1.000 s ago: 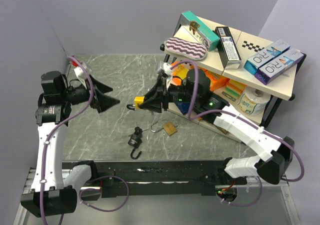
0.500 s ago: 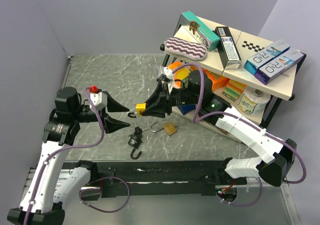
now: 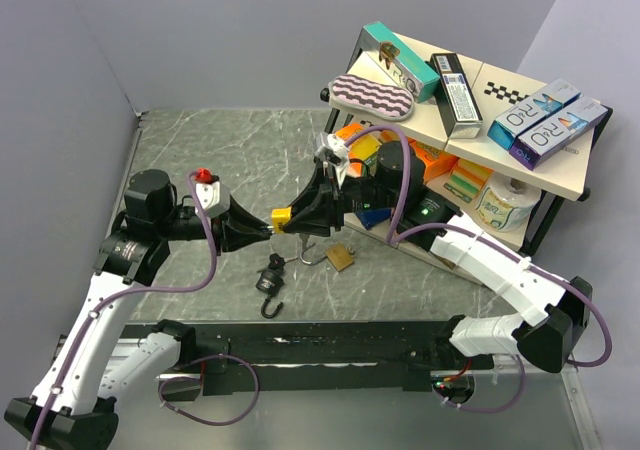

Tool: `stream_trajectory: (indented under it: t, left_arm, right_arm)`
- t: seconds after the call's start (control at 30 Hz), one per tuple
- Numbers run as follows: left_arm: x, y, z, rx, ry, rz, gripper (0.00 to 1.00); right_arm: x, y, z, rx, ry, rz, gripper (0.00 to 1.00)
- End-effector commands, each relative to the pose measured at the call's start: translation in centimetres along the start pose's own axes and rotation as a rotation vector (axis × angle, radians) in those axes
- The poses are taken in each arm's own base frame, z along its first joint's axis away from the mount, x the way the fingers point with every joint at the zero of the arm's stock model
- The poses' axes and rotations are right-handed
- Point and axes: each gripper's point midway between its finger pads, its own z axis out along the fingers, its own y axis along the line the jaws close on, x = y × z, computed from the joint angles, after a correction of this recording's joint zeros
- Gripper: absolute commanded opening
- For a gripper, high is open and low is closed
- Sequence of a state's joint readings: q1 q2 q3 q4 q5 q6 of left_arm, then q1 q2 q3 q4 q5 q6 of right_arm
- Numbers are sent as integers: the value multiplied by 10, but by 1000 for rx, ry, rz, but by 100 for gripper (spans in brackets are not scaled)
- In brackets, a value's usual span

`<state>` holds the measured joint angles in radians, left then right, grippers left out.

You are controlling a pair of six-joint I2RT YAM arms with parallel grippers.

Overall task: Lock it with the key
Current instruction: Pick up the lock from the center of the board, then lock the lock.

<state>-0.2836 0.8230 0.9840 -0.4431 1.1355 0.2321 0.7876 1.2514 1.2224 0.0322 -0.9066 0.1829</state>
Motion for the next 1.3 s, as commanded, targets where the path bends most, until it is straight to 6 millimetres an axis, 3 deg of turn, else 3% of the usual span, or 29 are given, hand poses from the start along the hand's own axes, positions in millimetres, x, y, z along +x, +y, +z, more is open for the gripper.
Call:
stream_trajectory:
  t: [0.0,0.03,0.07,0.2,0.3,0.33,0.37,0.4,0.57,0.77,1.07,1.27]
  left_arm:
    - [-10,-1,1,2,-19,52,17]
    - [-11,0,1,-5,-16,50,5]
    - [-11,0,1,-8,-16,38,1]
    - [-27,1,2,-31,-57,-11,1]
    - [-32,0,2,-18,-58,-36,1]
    - [-28,-1,2,-16,-44,-56,1]
    - [-27,-2,2,-11,-38,-48,1]
    - [-25,-2,2,-8,-29,-54,1]
    - [-20,-5,1,-3,-19,-79,1]
    - [-20,-8,1,11,-19,-86,1]
    - [-22,-12,4,54,-20,-122,1]
    - [-22,-16,7,68,-9,-104,1]
  right_arm:
    - [-18,7,2,-32,-57,-61,0]
    - [-19,7,2,-30,-59,-62,0]
    - [-18,5,2,-25,-56,-55,0]
    - [-14,-7,1,29,-37,13,0]
    - [-11,-17,-3,52,-15,82,55]
    - [-13,-19,-5,65,-15,88,78]
    - [-11,-23,-7,80,-6,95,92]
    - [-10,-26,-11,96,2,99,99]
    - [-14,-25,-24,118,8,25,99]
    - [-2,-19,-31,105,43,-57,99]
    - [25,-10,-22,32,153,-167,99]
    - [26,-7,-16,-19,170,-212,93]
